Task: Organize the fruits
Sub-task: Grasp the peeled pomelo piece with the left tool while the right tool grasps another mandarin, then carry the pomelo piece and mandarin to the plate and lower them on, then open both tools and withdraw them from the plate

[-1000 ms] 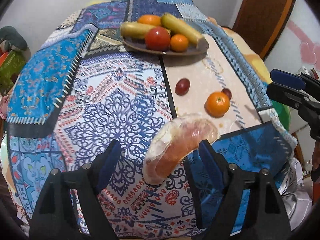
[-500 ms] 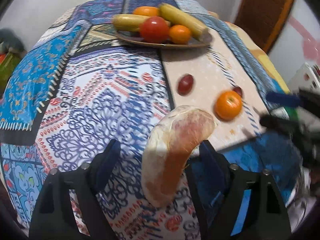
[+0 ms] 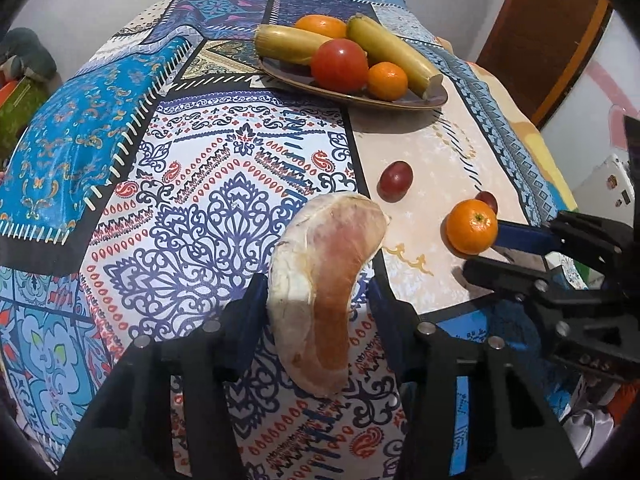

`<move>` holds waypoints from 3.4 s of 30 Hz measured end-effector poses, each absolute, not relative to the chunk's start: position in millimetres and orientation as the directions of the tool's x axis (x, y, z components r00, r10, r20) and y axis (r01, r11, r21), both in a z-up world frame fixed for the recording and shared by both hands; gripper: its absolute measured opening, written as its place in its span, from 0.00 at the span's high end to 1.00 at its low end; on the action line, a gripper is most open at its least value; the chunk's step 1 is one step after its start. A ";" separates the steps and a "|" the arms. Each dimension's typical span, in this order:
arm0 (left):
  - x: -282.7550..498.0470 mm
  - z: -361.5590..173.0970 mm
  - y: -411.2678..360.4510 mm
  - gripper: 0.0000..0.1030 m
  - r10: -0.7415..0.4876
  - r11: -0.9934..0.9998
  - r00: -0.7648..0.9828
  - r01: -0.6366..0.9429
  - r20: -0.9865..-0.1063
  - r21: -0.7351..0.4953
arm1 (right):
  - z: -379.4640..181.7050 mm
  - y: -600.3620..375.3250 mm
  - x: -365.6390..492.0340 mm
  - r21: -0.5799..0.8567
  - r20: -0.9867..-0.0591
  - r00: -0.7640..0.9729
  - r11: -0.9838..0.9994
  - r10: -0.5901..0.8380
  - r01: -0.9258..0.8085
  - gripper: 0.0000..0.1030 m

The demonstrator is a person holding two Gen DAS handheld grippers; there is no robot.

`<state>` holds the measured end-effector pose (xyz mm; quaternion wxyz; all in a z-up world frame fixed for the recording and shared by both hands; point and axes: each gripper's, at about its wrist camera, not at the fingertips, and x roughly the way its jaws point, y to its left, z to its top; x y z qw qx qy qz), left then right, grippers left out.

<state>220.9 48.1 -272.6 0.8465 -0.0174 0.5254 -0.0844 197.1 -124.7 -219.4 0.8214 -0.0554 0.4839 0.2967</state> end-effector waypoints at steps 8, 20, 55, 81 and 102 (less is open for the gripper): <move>235.8 -276.5 42.2 0.52 -0.155 0.986 0.441 0.121 -0.884 -0.112 | -221.1 -116.6 209.6 0.206 -0.825 0.355 0.819 0.440 -0.535 0.66; 232.5 -263.3 64.5 0.60 -0.199 0.980 0.444 0.066 -0.874 -0.189 | -211.4 -114.4 210.1 0.205 -0.806 0.382 0.818 0.453 -0.538 0.69; 341.0 -190.6 44.1 0.61 -0.195 0.980 0.647 0.096 -0.737 -0.175 | -159.3 -158.2 299.4 0.110 -0.700 0.604 0.893 0.382 -0.436 0.69; 398.8 -215.8 32.6 0.63 -0.175 0.983 0.631 0.066 -0.756 -0.172 | -199.4 -158.5 357.6 0.126 -0.760 0.541 0.898 0.361 -0.423 0.69; 339.2 -174.0 22.7 0.59 -0.127 0.992 0.677 0.100 -0.725 -0.080 | -158.9 -170.5 314.6 0.113 -0.724 0.585 0.900 0.364 -0.420 0.64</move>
